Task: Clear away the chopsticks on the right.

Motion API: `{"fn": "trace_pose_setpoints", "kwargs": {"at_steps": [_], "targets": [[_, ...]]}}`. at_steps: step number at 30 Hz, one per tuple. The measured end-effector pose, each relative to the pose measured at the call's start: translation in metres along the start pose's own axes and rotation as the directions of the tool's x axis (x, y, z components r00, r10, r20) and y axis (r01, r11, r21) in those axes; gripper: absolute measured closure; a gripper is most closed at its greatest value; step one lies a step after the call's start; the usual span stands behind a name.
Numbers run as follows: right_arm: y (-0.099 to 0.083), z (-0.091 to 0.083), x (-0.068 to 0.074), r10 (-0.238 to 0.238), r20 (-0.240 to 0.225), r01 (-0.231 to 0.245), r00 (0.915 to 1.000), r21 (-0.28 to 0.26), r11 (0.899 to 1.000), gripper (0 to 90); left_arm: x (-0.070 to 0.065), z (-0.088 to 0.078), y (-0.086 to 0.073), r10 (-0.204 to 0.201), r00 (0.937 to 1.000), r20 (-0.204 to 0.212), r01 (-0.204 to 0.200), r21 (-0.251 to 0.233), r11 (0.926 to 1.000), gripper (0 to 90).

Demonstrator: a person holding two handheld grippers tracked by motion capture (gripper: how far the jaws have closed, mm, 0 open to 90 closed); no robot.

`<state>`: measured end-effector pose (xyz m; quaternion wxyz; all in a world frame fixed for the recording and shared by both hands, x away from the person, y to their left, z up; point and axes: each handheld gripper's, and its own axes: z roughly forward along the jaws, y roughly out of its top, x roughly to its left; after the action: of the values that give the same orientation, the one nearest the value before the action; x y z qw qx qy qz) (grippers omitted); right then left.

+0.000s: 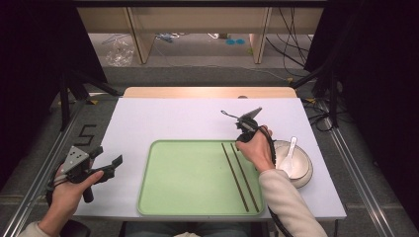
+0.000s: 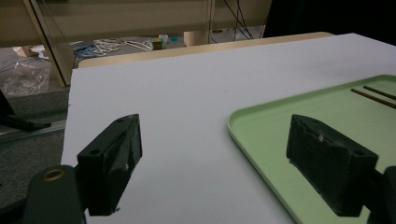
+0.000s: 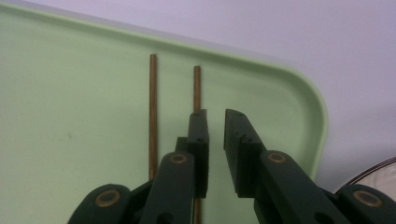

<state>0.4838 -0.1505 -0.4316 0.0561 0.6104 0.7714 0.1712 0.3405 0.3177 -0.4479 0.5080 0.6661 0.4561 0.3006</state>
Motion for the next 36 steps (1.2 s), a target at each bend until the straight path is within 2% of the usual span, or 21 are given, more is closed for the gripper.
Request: {"fn": "trace_pose_setpoints", "kwargs": {"at_steps": [4,6,8,9,11,14,16,19,20,21,23,27,28,29,30,31,32,33,34,35,36], "targets": [[0.001,-0.005,0.000,-0.034,-0.006,0.034,0.9994,-0.013,0.999,75.9,0.000,0.000,0.000,0.000,1.0000,0.000,0.000,0.000,1.0000,18.3],[0.002,-0.009,-0.001,-0.105,0.000,0.105,0.9945,-0.042,0.994,69.7,0.000,0.000,0.000,0.001,1.0000,0.000,-0.001,0.001,1.0000,18.3],[0.001,-0.010,-0.001,-0.120,0.002,0.120,0.9928,-0.057,0.991,67.1,-0.001,0.000,0.000,-0.016,0.9998,-0.007,0.016,0.001,0.9999,18.3],[0.002,-0.012,-0.002,-0.186,0.022,0.187,0.9822,-0.074,0.979,62.2,-0.001,0.000,0.000,-0.013,0.9999,-0.006,0.013,0.001,0.9999,18.3],[0.002,-0.014,-0.002,-0.207,0.028,0.208,0.9780,-0.081,0.975,60.3,-0.001,-0.001,0.000,-0.013,0.9999,-0.007,0.013,0.001,0.9999,18.3],[0.001,-0.017,-0.007,-0.318,0.042,0.321,0.9472,-0.124,0.939,53.9,-0.001,-0.001,0.000,-0.012,0.9999,-0.008,0.012,0.002,0.9999,18.3],[0.000,-0.020,-0.008,-0.362,0.040,0.364,0.9313,-0.125,0.923,50.1,-0.001,-0.001,0.000,-0.012,0.9999,-0.008,0.012,0.001,0.9999,18.3],[-0.001,-0.026,-0.011,-0.389,0.026,0.388,0.9207,-0.161,0.907,44.4,-0.001,-0.001,0.000,-0.011,0.9999,-0.008,0.011,0.002,0.9999,18.2],[-0.001,-0.026,-0.011,-0.389,0.026,0.388,0.9207,-0.161,0.907,44.4,-0.001,-0.001,0.000,-0.011,0.9999,-0.008,0.011,0.002,0.9999,18.3],[-0.002,-0.029,-0.012,-0.411,0.012,0.406,0.9115,-0.190,0.894,41.6,-0.001,-0.001,0.000,-0.011,0.9999,-0.010,0.011,0.001,0.9999,18.2],[-0.003,-0.033,-0.012,-0.426,-0.005,0.415,0.9046,-0.217,0.884,39.1,-0.001,-0.001,0.000,-0.013,0.9999,-0.010,0.013,0.002,0.9999,18.2],[-0.005,-0.038,-0.011,-0.435,-0.037,0.409,0.8995,-0.282,0.868,36.6,-0.001,-0.001,0.000,-0.013,0.9999,-0.011,0.013,0.001,0.9999,18.2],[-0.006,-0.039,-0.011,-0.440,-0.036,0.410,0.8974,-0.303,0.860,36.4,0.000,-0.001,0.000,-0.008,0.9999,-0.010,0.008,0.001,1.0000,18.2],[-0.008,-0.042,-0.011,-0.444,-0.032,0.405,0.8953,-0.356,0.842,36.2,0.000,-0.001,0.000,-0.009,0.9999,-0.010,0.009,0.001,1.0000,18.2],[-0.008,-0.042,-0.011,-0.444,-0.032,0.405,0.8953,-0.356,0.842,36.2,-0.001,-0.001,0.000,-0.015,0.9998,-0.013,0.015,0.002,0.9999,18.2],[-0.009,-0.044,-0.012,-0.452,-0.031,0.407,0.8916,-0.382,0.830,36.2,-0.001,-0.001,0.000,-0.014,0.9998,-0.013,0.014,0.002,0.9999,18.2],[-0.010,-0.047,-0.011,-0.441,-0.042,0.391,0.8966,-0.392,0.833,36.2,-0.001,-0.001,0.000,-0.016,0.9998,-0.014,0.016,0.003,0.9999,18.2],[-0.014,-0.050,-0.013,-0.448,-0.032,0.390,0.8935,-0.440,0.809,36.1,-0.001,-0.002,0.000,-0.016,0.9998,-0.015,0.016,0.003,0.9999,18.2],[-0.014,-0.050,-0.013,-0.448,-0.032,0.390,0.8935,-0.440,0.809,36.1,-0.001,-0.002,0.000,-0.016,0.9998,-0.014,0.016,0.002,0.9999,18.2],[-0.015,-0.052,-0.014,-0.461,-0.034,0.397,0.8868,-0.454,0.798,36.0,-0.001,-0.002,0.000,-0.016,0.9998,-0.014,0.016,0.002,0.9999,18.2],[-0.020,-0.056,-0.015,-0.451,-0.035,0.378,0.8918,-0.489,0.786,35.8,0.000,-0.002,0.000,-0.016,0.9998,-0.015,0.016,0.003,0.9999,18.2]]}}
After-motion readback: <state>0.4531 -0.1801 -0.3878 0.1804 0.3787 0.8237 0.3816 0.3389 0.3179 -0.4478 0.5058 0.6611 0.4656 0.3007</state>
